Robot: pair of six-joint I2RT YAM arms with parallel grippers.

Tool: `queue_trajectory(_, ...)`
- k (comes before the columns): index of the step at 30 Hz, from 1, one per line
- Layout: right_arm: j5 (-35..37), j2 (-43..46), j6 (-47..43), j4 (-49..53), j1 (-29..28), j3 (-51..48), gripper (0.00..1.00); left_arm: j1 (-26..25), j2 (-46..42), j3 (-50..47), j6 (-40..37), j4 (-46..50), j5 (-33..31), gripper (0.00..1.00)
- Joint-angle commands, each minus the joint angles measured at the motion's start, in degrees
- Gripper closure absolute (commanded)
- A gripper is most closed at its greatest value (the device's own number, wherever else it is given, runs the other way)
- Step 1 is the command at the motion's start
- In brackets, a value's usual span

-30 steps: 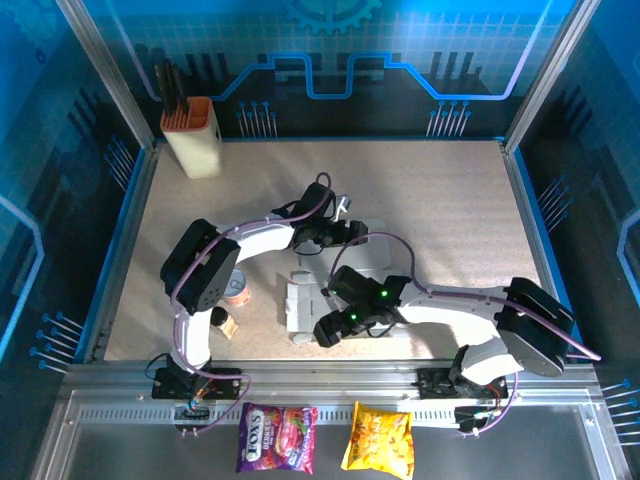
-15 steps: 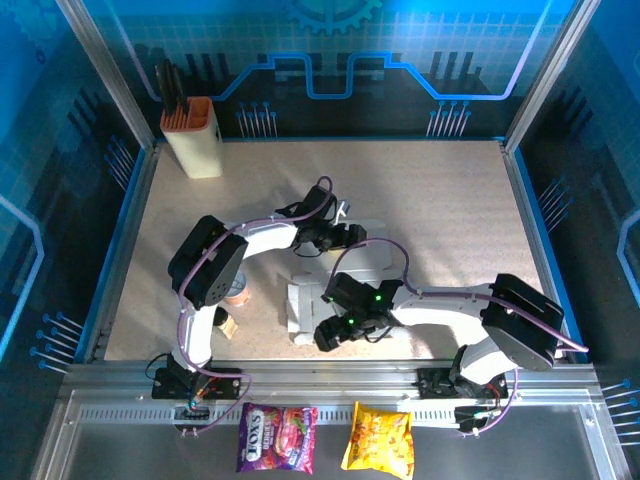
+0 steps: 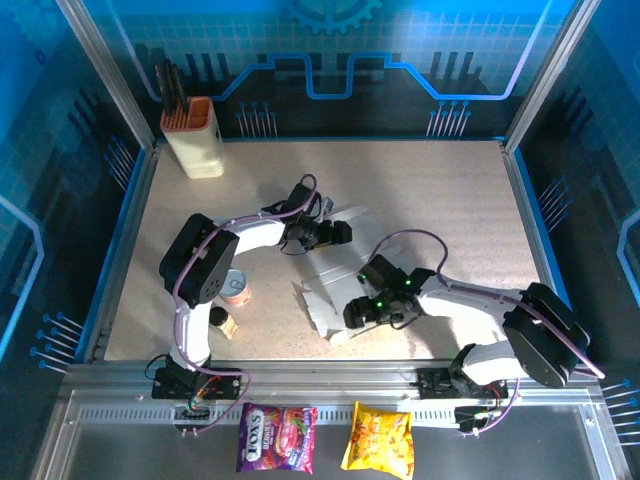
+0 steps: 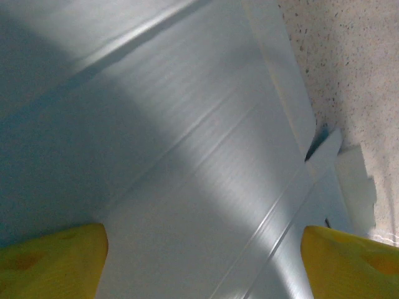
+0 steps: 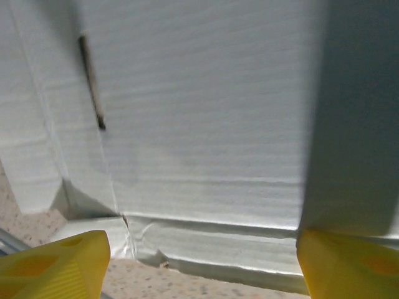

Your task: Fold the paper box

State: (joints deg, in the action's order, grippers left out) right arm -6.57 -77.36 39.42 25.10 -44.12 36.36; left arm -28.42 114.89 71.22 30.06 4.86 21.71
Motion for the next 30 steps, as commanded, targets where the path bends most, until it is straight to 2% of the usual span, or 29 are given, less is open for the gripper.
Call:
queue_trajectory(1,-0.8,1.6,-2.6,3.6,5.6,-1.9,0.20,1.1,-2.2,-1.8,-2.1,3.0,-1.3,0.17)
queue_trajectory(11,-5.4,-2.4,-9.6,1.9,26.4,0.5,0.21,1.1,-5.9,-7.0,-2.6,5.0,-0.1,0.16)
queue_trajectory(15,-6.2,-7.2,-13.0,0.5,31.5,4.2,0.20,0.8,-8.1,-9.7,-1.3,5.1,0.1,0.16)
queue_trajectory(24,-5.7,-20.1,-16.3,1.2,33.6,17.3,0.24,-3.7,-13.5,-15.8,1.0,6.2,-0.4,0.15)
queue_trajectory(30,-5.3,-29.4,-20.1,5.0,30.4,30.5,0.24,-8.9,-14.3,-17.8,3.6,6.8,-0.5,0.14)
